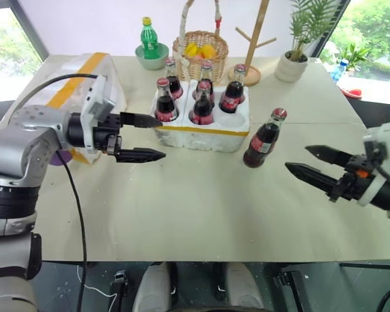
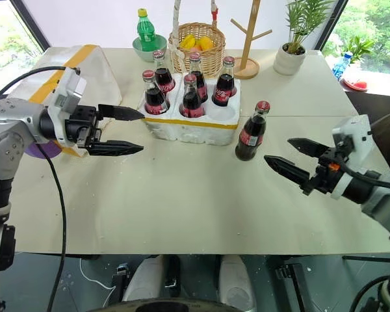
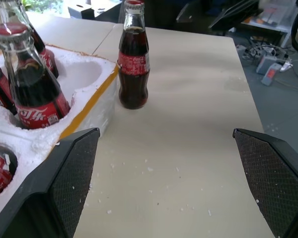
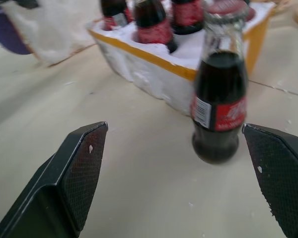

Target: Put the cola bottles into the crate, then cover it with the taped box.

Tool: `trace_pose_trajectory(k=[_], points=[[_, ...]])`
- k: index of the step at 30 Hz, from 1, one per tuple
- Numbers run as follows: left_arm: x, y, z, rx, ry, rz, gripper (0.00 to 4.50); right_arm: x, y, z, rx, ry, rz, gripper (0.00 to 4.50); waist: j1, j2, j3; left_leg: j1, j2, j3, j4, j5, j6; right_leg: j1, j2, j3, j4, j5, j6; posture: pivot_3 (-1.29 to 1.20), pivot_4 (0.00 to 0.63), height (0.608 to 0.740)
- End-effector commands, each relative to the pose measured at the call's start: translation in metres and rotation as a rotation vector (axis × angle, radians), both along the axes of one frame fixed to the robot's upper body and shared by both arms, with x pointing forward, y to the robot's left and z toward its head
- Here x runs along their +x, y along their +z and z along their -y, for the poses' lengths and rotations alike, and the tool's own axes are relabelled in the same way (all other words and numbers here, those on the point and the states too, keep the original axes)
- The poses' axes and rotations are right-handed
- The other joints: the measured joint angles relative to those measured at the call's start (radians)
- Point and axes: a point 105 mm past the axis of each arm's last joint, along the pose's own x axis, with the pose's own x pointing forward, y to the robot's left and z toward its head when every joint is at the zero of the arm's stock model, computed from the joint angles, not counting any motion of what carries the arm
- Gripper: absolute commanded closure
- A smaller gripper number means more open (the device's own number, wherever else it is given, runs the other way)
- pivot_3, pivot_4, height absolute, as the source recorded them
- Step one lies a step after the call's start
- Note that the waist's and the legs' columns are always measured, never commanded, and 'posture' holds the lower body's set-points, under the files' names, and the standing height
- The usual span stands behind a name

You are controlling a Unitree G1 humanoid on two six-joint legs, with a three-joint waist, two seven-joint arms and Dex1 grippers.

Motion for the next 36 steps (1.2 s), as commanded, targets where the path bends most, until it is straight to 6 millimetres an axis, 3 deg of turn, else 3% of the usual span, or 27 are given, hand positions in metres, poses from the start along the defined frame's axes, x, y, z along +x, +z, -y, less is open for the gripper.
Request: trace_pose_trajectory(k=[1,17,20,22,27,30,34,36], points=[[-0.002,0.01,0.004,0.012,-0.024,0.039,0.0,0.017,-0.009,-0.001,0.005,-0.098,0.057,0.06,0.0,0.0,0.0,0.0,0.0,0.0,0.0,0.0,0.0,0.0,0.001,0.0,0.0,0.0,0.0,0.0,0.15,0.74],[-0.001,0.013,-0.001,0.024,0.016,0.059,0.0,0.099,-0.035,-0.033,0.07,-0.11,0.093,0.06,0.0,0.001,0.001,0.0,0.0,0.0,-0.001,0.0,0.0,-0.001,0.002,0.0,0.0,0.0,0.0,0.0,0.15,0.74],[-0.001,0.014,-0.003,0.022,0.029,0.066,0.0,0.103,-0.032,-0.03,0.047,-0.104,0.104,0.86,0.002,0.001,0.001,0.0,0.0,0.0,-0.001,0.0,0.0,-0.001,0.002,0.0,0.0,0.0,0.0,0.0,0.15,0.74],[-0.002,0.016,-0.005,0.02,0.041,0.07,0.0,0.099,-0.019,-0.03,0.045,-0.077,0.136,1.73,0.002,0.001,0.001,0.0,0.0,0.0,-0.001,0.0,0.0,-0.001,0.002,0.0,0.0,0.0,0.0,0.0,0.15,0.74],[-0.003,0.015,-0.011,0.023,0.076,0.077,0.0,0.08,0.054,-0.026,0.111,0.022,0.29,1.7,0.001,0.006,0.004,-0.001,0.0,0.0,-0.001,0.0,0.001,-0.001,0.001,0.0,0.001,0.0,0.0,0.0,0.15,0.74],[-0.002,0.015,-0.013,0.017,0.089,0.078,0.0,0.08,0.099,-0.029,0.14,0.061,0.374,1.7,-0.005,0.007,0.005,-0.001,0.0,0.001,-0.001,0.0,0.0,-0.002,0.001,0.0,0.001,0.0,0.0,0.0,0.15,0.74],[-0.001,0.015,-0.012,0.011,0.093,0.079,0.0,0.088,0.131,-0.048,0.182,0.116,0.415,1.7,-0.018,0.006,0.005,-0.001,0.0,0.0,-0.001,0.0,0.0,-0.003,0.002,-0.001,0.002,0.0,0.0,0.0,0.15,0.74],[0.001,0.014,-0.012,0.009,0.095,0.082,0.0,0.096,0.135,-0.062,0.182,0.121,0.41,1.7,-0.022,0.006,0.005,-0.001,0.0,0.0,-0.002,0.0,0.0,-0.003,0.003,0.0,0.001,0.0,0.0,0.0,0.15,0.74]])
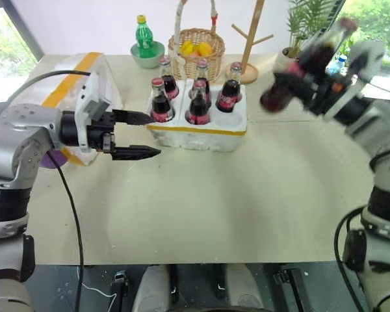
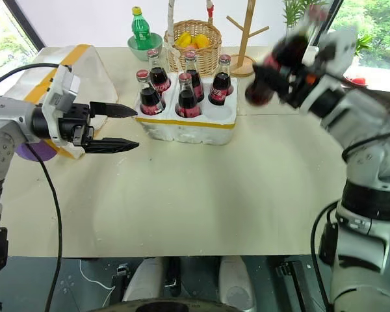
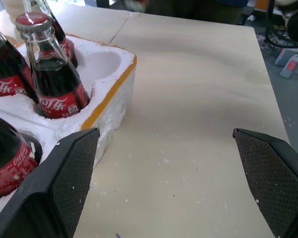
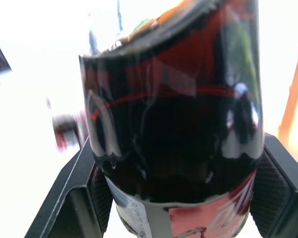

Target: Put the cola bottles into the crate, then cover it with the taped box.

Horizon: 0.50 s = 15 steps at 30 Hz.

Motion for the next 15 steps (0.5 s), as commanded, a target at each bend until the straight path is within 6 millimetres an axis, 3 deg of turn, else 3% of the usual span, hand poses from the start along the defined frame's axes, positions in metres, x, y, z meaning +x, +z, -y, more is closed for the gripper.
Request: trace_pose_trajectory(k=[1,7,10,15], points=[[-0.001,0.012,-0.001,-0.017,0.002,0.06,0.0,0.014,0.005,-0.023,0.003,0.007,-0.007,1.7,-0.003,0.0,0.0,0.0,0.0,0.0,0.0,0.0,0.0,0.0,0.0,0.0,0.0,0.0,0.0,0.0,0.15,0.74],[0.0,0.014,-0.003,-0.018,0.015,0.073,0.0,0.04,-0.038,-0.054,-0.066,-0.015,-0.14,1.7,0.005,0.0,0.0,-0.004,0.0,0.001,0.0,0.0,0.0,-0.003,-0.002,0.0,0.0,0.0,0.0,0.0,0.15,0.74],[-0.001,0.015,-0.006,-0.013,0.032,0.077,0.0,0.048,-0.064,-0.061,-0.114,-0.031,-0.198,1.7,0.006,0.0,0.0,-0.016,0.0,0.001,0.003,0.004,-0.006,-0.013,-0.003,0.0,0.001,0.001,0.002,0.0,0.15,0.74],[-0.004,0.015,-0.012,-0.006,0.053,0.079,0.0,0.058,-0.097,-0.065,-0.209,-0.076,-0.256,1.7,0.001,0.0,0.0,-0.017,-0.001,0.001,0.002,0.003,-0.006,-0.014,-0.002,0.0,0.001,0.002,0.003,0.0,0.15,0.74]])
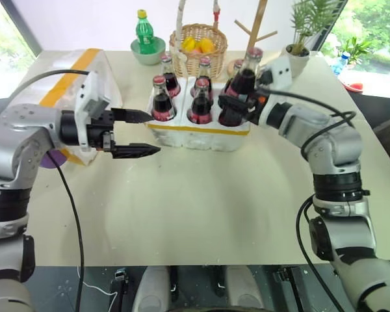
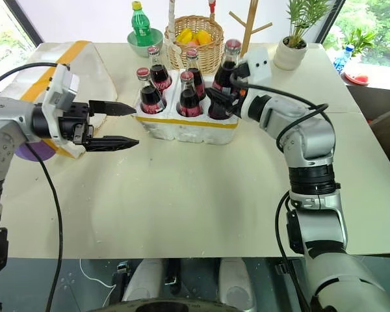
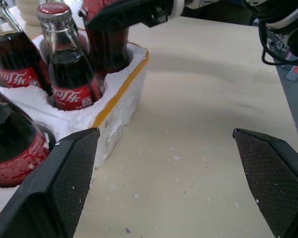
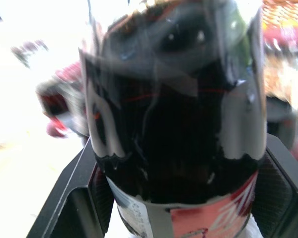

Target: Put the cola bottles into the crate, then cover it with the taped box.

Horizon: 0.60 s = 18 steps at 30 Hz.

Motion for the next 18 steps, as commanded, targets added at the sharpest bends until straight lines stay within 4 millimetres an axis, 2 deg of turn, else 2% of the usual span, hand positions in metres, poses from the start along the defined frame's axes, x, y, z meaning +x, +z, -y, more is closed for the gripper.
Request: trace_pose_trajectory(k=[1,2,4,7,9,11,14,16,18], points=[[-0.007,0.014,-0.007,0.007,0.019,0.062,0.0,0.001,0.001,-0.006,-0.059,0.013,0.053,1.2,-0.001,0.0,0.0,0.0,0.0,0.0,0.0,0.0,0.0,0.0,0.0,0.0,0.0,0.0,0.0,0.0,0.15,0.74],[-0.008,0.014,-0.009,0.012,0.031,0.064,0.0,0.001,-0.002,-0.007,-0.077,0.012,0.05,0.64,-0.001,0.0,0.0,0.0,0.0,0.0,0.0,0.0,0.0,-0.001,0.0,0.0,0.0,0.0,0.0,0.0,0.15,0.74],[-0.013,0.018,-0.019,0.024,0.076,0.068,0.0,-0.001,0.002,-0.008,-0.085,0.026,0.065,0.04,-0.001,0.0,0.0,0.0,0.0,0.0,0.0,0.0,0.0,0.0,0.001,0.0,0.0,0.0,0.0,0.0,0.15,0.74],[-0.017,0.018,-0.038,0.093,0.195,0.054,0.0,-0.009,0.016,-0.003,-0.093,0.056,0.102,0.04,-0.003,0.0,0.0,0.001,0.001,0.0,0.0,0.0,0.0,0.0,0.0,0.0,-0.001,0.0,0.0,0.0,0.15,0.74],[-0.012,0.018,-0.064,0.203,0.418,0.051,0.0,-0.021,0.033,0.011,-0.105,0.096,0.134,0.04,-0.001,0.0,0.0,0.001,0.001,0.0,0.0,0.0,0.0,0.0,0.0,0.0,0.0,0.0,0.0,0.0,0.15,0.74],[-0.016,0.027,-0.08,0.221,0.564,0.044,0.0,-0.032,0.047,0.023,-0.113,0.123,0.153,0.04,0.005,0.0,0.001,0.001,0.001,-0.001,0.0,0.0,0.001,0.0,0.0,0.0,0.0,0.0,0.0,0.0,0.15,0.74],[-0.031,0.047,-0.107,0.189,0.81,-0.004,0.0,-0.048,0.073,0.049,-0.11,0.149,0.161,0.04,0.005,-0.002,0.0,0.002,0.001,-0.002,0.0,-0.003,0.005,0.001,-0.001,-0.001,-0.001,0.0,0.0,0.0,0.15,0.74],[-0.042,0.049,-0.135,0.224,1.019,-0.054,0.0,-0.053,0.083,0.067,-0.117,0.139,0.145,0.04,0.001,-0.002,0.0,0.002,0.001,-0.002,0.0,-0.003,0.005,0.001,-0.001,-0.001,-0.001,0.0,0.0,0.0,0.15,0.74],[-0.055,0.041,-0.168,0.323,1.23,-0.076,0.0,-0.057,0.092,0.082,-0.149,0.129,0.153,0.04,-0.007,0.0,0.0,0.003,0.001,-0.001,0.0,-0.003,0.005,0.002,-0.001,-0.001,-0.001,0.0,0.0,0.0,0.15,0.74]])
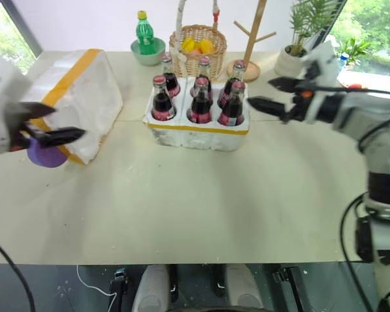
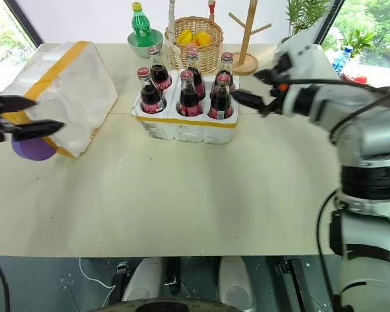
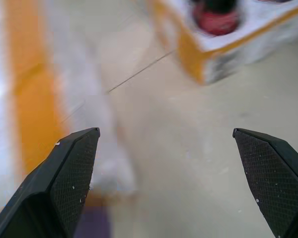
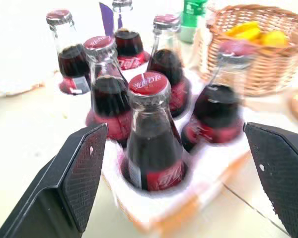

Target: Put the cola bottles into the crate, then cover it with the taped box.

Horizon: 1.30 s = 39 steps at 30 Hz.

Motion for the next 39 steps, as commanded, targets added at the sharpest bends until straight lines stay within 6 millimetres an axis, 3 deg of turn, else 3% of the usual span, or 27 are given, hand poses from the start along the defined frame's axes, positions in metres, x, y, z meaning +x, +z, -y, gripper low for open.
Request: trace_pose_trajectory(k=[1,4,8,14,17,21,28,32,37,39], points=[[-0.025,0.0,-0.041,0.049,0.3,-0.026,0.0,-0.015,0.035,0.018,0.002,0.032,0.07,0.04,-0.005,0.002,0.0,0.002,0.0,0.002,-0.001,0.0,0.0,0.0,0.0,0.001,0.0,0.0,0.0,0.0,0.15,0.74],[-0.033,-0.018,-0.039,0.001,0.315,-0.095,0.0,-0.023,0.049,0.019,0.01,0.094,0.101,0.04,-0.004,0.002,0.0,0.005,0.001,0.002,-0.003,0.001,-0.002,0.001,0.003,0.001,0.001,-0.001,-0.002,0.0,0.15,0.74],[-0.031,-0.041,-0.047,0.005,0.348,-0.179,0.0,-0.049,0.062,0.003,0.024,0.321,0.123,0.04,-0.002,0.002,0.0,0.005,0.001,0.001,-0.003,0.002,-0.004,0.001,0.002,0.001,0.003,-0.001,-0.003,0.0,0.15,0.74],[-0.012,-0.055,-0.057,-0.017,0.325,-0.221,0.0,-0.099,0.068,-0.018,0.018,0.611,0.111,0.04,0.008,0.001,0.0,0.005,0.0,0.001,-0.003,0.002,-0.004,0.0,-0.001,0.001,0.004,-0.001,-0.003,0.0,0.15,0.74],[0.003,-0.062,-0.053,-0.055,0.249,-0.255,0.0,-0.127,0.067,-0.029,-0.006,0.734,0.098,0.04,0.008,0.001,0.0,0.004,0.0,0.001,-0.003,0.002,-0.004,0.0,-0.002,0.001,0.004,-0.001,-0.003,0.0,0.15,0.74],[0.017,-0.074,-0.058,-0.036,0.211,-0.291,0.0,-0.136,0.061,-0.035,-0.037,0.738,0.098,0.04,0.002,0.0,-0.001,0.005,0.0,0.001,-0.003,0.002,-0.003,0.0,-0.002,0.001,0.004,-0.001,-0.003,0.0,0.15,0.74],[0.04,-0.089,-0.067,-0.022,0.191,-0.321,0.0,-0.13,0.055,-0.035,-0.027,0.669,0.098,0.04,0.004,0.0,-0.001,0.004,0.0,0.003,-0.002,0.001,-0.003,-0.002,-0.002,0.001,0.006,-0.001,-0.003,0.0,0.15,0.74],[0.06,-0.087,-0.064,-0.057,0.166,-0.297,1.24,-0.126,0.046,-0.035,-0.033,0.642,0.074,0.0,0.013,-0.001,-0.001,0.003,0.0,0.004,0.0,0.001,-0.002,-0.001,-0.001,0.001,0.007,-0.001,-0.003,0.0,0.15,0.74],[0.065,-0.088,-0.06,-0.055,0.13,-0.327,3.9,-0.121,0.042,-0.034,-0.043,0.61,0.078,0.0,0.018,-0.002,-0.001,0.002,-0.001,0.004,0.001,0.001,-0.001,-0.002,-0.001,0.001,0.008,-0.001,-0.003,0.0,0.15,0.74],[0.065,-0.088,-0.06,-0.045,0.123,-0.334,4.12,-0.119,0.042,-0.033,-0.042,0.598,0.08,0.0,0.019,-0.002,-0.001,0.003,-0.001,0.004,0.001,0.001,-0.001,-0.002,-0.001,0.001,0.009,-0.001,-0.003,0.0,0.15,0.74]])
